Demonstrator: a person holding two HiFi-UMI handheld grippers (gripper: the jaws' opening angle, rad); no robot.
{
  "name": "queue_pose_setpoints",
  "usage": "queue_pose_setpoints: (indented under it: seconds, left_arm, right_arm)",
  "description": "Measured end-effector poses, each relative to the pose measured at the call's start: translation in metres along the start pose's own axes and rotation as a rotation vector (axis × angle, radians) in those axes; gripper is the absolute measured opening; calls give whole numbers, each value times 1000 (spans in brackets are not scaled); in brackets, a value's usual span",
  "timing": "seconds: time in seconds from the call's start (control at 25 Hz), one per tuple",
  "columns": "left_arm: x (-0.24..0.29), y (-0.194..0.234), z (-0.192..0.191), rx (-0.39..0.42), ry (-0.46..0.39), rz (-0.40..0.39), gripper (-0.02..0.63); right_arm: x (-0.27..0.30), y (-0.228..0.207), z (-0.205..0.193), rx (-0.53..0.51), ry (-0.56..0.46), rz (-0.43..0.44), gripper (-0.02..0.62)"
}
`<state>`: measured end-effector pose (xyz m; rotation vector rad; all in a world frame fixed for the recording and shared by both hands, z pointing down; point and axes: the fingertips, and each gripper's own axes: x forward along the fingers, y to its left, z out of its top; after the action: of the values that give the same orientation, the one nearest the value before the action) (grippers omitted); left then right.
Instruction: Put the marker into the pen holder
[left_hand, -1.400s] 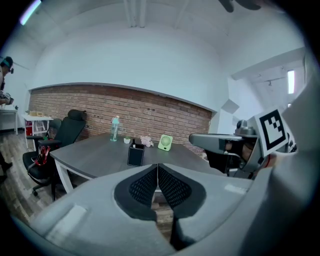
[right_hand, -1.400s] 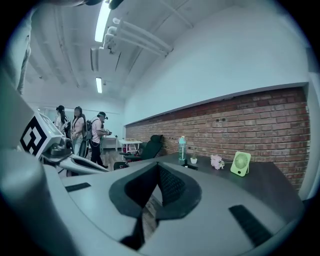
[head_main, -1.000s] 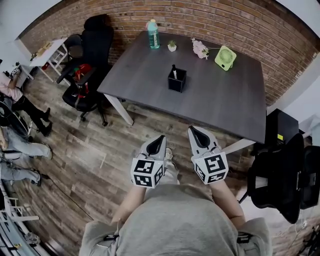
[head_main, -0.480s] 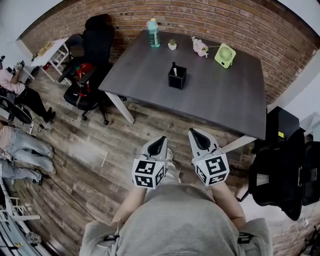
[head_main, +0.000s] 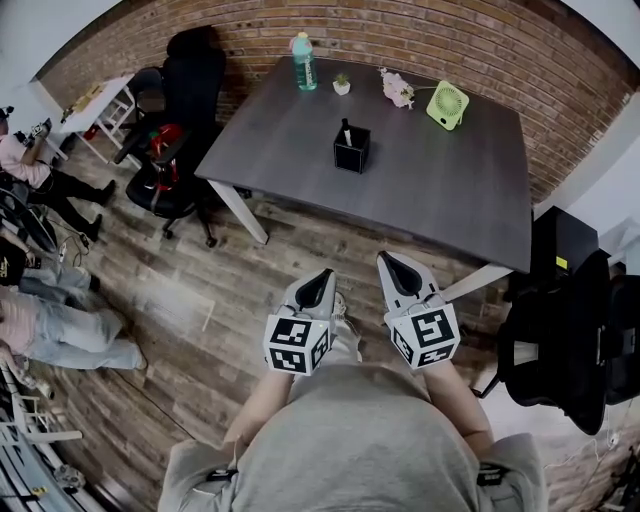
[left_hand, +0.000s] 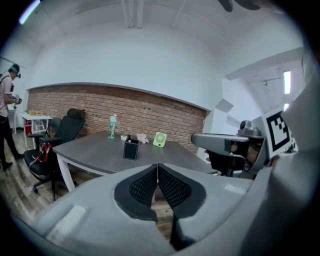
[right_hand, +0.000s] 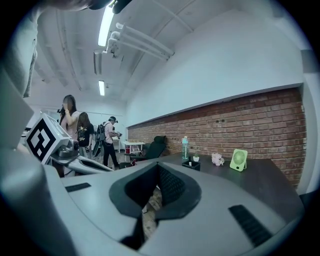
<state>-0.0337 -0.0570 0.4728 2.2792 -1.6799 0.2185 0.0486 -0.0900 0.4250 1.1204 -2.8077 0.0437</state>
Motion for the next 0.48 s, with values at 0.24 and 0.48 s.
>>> queue_pose_setpoints:
  seconds: [0.24, 0.48]
  left_arm:
    - [1, -1, 1, -1, 0, -7, 18]
    - [0, -2, -2, -2, 5, -10, 18]
  right_arm:
    - [0, -3, 1, 6, -2, -10, 0]
    - [-1, -3, 0, 10, -6, -16, 0]
